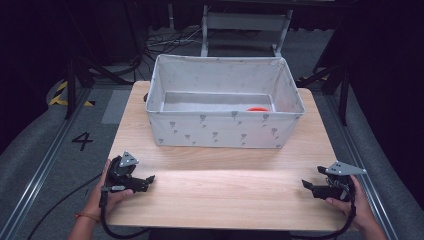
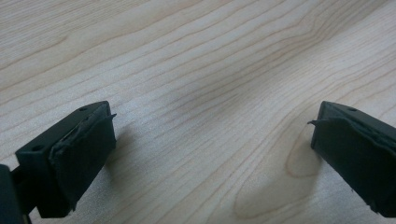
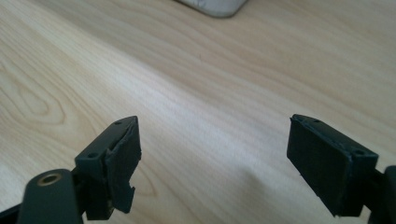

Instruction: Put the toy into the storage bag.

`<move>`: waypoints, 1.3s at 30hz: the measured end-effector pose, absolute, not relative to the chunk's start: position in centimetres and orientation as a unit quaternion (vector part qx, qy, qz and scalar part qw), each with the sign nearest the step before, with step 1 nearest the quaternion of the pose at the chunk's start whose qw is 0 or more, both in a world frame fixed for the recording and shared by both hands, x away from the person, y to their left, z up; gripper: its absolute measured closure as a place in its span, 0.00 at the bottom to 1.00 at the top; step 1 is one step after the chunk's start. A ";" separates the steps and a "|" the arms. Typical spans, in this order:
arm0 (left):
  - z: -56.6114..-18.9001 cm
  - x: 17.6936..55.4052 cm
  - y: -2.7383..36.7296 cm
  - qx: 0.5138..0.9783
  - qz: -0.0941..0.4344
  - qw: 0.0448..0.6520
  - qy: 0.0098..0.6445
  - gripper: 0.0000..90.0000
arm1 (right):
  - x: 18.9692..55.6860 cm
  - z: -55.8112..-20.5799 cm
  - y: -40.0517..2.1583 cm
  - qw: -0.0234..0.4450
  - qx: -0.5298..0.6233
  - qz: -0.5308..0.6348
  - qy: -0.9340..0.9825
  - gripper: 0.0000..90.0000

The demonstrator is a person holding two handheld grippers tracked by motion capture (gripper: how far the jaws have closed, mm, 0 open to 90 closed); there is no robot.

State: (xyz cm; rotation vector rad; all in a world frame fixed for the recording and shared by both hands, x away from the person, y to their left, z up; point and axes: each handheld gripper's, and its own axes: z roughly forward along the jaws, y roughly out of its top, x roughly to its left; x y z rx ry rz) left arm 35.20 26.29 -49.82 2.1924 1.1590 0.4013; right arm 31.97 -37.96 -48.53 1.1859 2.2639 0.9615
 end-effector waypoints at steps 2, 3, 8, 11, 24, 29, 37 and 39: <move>-49.8 35.2 26.3 0.830 0.151 0.309 0.439 0.00 | 31.7 -49.2 -38.3 0.203 0.434 0.345 0.807 0.19; -49.8 35.2 26.3 0.830 0.151 0.309 0.439 0.00 | 31.6 -49.5 -38.5 0.201 0.441 0.345 0.804 0.19; -49.8 35.1 26.3 0.829 0.152 0.309 0.441 0.00 | 31.9 -50.4 -39.1 0.184 0.458 0.349 0.797 0.16; -49.8 35.2 26.3 0.829 0.152 0.310 0.440 0.00 | 32.0 -50.4 -39.1 0.187 0.457 0.347 0.798 0.16; -49.8 35.2 26.2 0.829 0.152 0.309 0.441 0.00 | 31.9 -50.4 -39.0 0.191 0.464 0.344 0.793 0.16; -49.8 35.2 26.2 0.828 0.151 0.310 0.441 0.00 | 31.9 -50.4 -39.0 0.190 0.464 0.345 0.794 0.16; -49.8 35.3 26.1 0.826 0.152 0.309 0.446 0.00 | 31.9 -50.4 -39.0 0.191 0.464 0.345 0.793 0.16; -49.8 35.4 26.0 0.825 0.154 0.307 0.449 0.00 | 31.9 -50.4 -39.0 0.191 0.464 0.344 0.793 0.16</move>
